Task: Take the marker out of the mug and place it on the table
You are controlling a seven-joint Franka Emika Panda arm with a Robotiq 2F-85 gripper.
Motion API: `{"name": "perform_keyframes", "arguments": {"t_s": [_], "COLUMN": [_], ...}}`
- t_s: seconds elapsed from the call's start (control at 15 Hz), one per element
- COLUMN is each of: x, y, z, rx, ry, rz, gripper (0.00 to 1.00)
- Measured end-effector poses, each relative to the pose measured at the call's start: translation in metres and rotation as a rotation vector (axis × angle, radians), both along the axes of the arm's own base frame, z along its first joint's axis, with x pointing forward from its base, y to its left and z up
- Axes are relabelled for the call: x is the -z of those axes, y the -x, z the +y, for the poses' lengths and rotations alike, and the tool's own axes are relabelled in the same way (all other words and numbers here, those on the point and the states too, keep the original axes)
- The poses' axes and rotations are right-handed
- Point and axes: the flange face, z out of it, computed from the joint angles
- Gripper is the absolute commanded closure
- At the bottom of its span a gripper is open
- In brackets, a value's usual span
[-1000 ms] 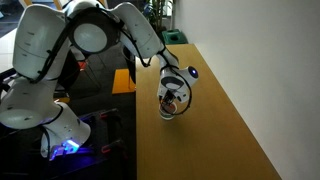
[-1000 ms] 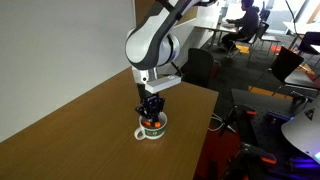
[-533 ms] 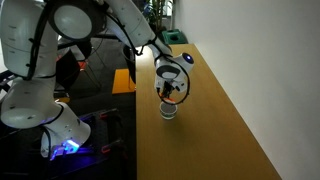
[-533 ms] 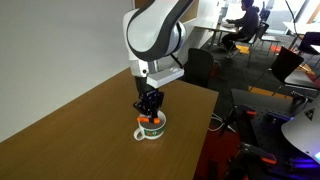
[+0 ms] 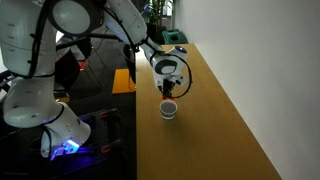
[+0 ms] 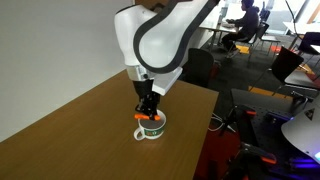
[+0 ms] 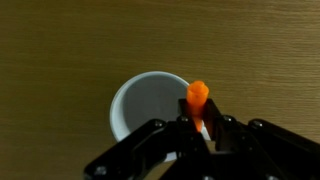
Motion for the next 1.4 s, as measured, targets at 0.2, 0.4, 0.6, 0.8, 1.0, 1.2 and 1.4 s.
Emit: {"name": "perform_keyframes", "arguments": {"t_s": [0.2,0.4,0.6,0.8,1.0,1.2,1.4], "x": [0.009,0.012,0.010,0.006,0.001,0.000,0.000], "y": [-0.005,-0.011,-0.016,-0.020,-0.023,-0.025,-0.031], "z": [0.003,0.006,0.009,0.017,0.034,0.061,0.084], "rx": [-0.060,-0.095,-0.116,-0.142,-0.167,-0.178,-0.184], "ry": [0.053,0.083,0.099,0.107,0.119,0.132,0.138], "rz": [-0.042,-0.091,-0.136,-0.165,-0.184,-0.205,-0.227], "gripper": [0.95,0.95,0.95,0.95,0.95,0.95,0.95]}}
